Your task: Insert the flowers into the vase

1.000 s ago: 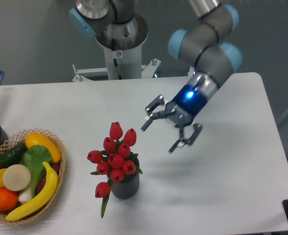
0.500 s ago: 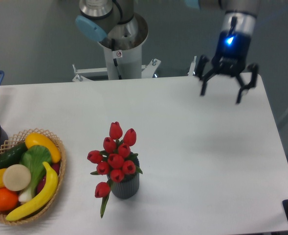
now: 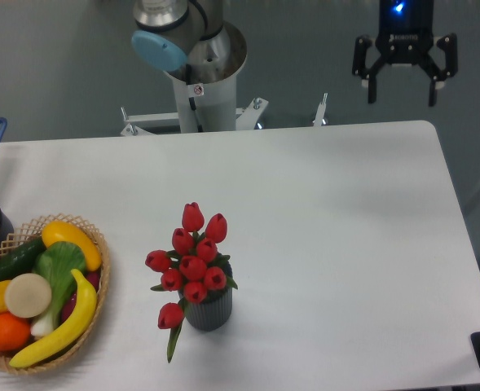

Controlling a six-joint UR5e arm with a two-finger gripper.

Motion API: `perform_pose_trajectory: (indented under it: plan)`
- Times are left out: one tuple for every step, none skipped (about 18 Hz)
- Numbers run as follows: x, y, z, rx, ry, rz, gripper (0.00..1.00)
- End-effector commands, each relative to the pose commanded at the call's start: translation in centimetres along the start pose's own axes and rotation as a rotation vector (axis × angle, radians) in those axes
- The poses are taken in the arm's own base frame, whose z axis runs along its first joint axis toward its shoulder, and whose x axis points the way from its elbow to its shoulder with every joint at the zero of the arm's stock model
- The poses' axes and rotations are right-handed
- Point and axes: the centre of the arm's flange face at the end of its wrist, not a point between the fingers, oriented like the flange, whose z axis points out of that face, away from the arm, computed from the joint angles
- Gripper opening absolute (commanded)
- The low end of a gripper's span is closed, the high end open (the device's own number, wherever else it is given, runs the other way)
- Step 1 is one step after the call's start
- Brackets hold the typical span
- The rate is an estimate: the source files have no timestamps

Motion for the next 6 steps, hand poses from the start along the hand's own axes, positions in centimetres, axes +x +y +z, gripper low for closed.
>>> perform_pose_trajectory:
  plan:
    - [0.1, 0.2, 0.0, -0.005, 0.017, 0.033, 1.00]
    - [0.2, 0.5, -0.1, -0.006, 0.030, 0.062, 1.00]
    - [0.3, 0.9, -0.3, -0.011, 0.044, 0.090, 1.00]
    - [0.5, 1.4, -0.7, -0.026, 0.057, 0.111, 1.00]
    - [0.9, 2.2, -0.6, -0.034, 0.077, 0.124, 1.00]
    - [1.2, 2.5, -0.6, -0.030, 0.091, 0.123, 1.00]
